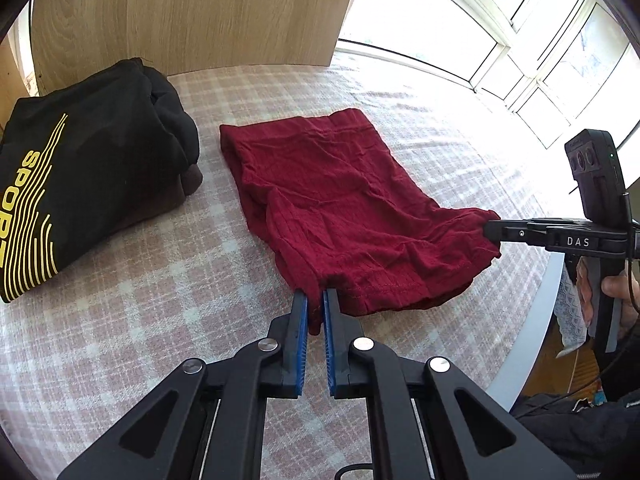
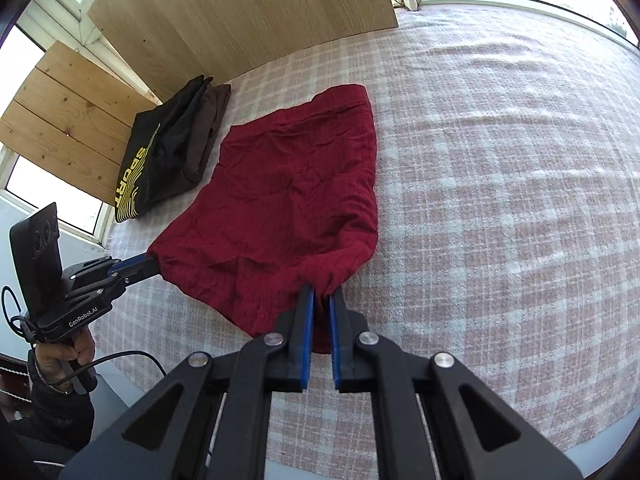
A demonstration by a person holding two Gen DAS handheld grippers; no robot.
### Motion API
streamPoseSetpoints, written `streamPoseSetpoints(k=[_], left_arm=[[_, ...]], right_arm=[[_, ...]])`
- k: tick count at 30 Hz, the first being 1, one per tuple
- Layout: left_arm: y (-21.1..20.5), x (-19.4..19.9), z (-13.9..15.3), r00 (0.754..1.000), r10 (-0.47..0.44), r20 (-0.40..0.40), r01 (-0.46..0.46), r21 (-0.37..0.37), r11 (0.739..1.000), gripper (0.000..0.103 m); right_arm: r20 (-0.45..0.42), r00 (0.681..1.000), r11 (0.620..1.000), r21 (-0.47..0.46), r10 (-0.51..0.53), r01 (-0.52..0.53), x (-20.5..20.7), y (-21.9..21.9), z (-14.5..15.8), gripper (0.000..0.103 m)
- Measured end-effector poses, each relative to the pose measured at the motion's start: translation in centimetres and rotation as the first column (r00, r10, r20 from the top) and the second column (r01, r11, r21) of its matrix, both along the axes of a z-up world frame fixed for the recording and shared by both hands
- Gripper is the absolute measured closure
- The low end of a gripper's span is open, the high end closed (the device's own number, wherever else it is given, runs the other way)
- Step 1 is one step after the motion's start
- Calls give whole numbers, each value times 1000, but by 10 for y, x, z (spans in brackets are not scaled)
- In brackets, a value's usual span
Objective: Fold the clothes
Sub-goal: 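Fold the hem up onto the collar with both grippers and release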
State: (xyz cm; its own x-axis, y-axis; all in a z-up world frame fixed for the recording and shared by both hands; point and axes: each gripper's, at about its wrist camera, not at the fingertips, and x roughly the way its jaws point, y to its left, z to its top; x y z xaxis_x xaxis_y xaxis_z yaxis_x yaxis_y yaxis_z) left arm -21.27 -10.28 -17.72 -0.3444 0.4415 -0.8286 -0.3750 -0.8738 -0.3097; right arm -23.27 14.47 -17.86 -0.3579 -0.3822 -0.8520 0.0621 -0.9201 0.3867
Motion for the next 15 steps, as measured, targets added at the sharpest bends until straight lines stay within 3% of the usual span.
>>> streamPoseSetpoints(k=[4, 7, 13, 15], left_arm=[[-5, -32, 14, 999, 38, -26, -38, 21, 999, 96], [-5, -65, 14, 996, 73, -45, -73, -3, 997, 96], [8, -134, -21, 992, 126, 5, -125, -71, 990, 95], [8, -151, -29, 988, 153, 12, -151, -88, 985, 90]], right_arm=[[-33, 999, 998, -44, -34, 32, -23, 9, 22, 96], [-56, 998, 999, -24, -41, 40, -64, 11, 23, 96], [15, 999, 999, 33, -30, 30, -146, 13, -7, 95], [64, 997, 999, 24, -49, 48, -167, 18, -22, 89]])
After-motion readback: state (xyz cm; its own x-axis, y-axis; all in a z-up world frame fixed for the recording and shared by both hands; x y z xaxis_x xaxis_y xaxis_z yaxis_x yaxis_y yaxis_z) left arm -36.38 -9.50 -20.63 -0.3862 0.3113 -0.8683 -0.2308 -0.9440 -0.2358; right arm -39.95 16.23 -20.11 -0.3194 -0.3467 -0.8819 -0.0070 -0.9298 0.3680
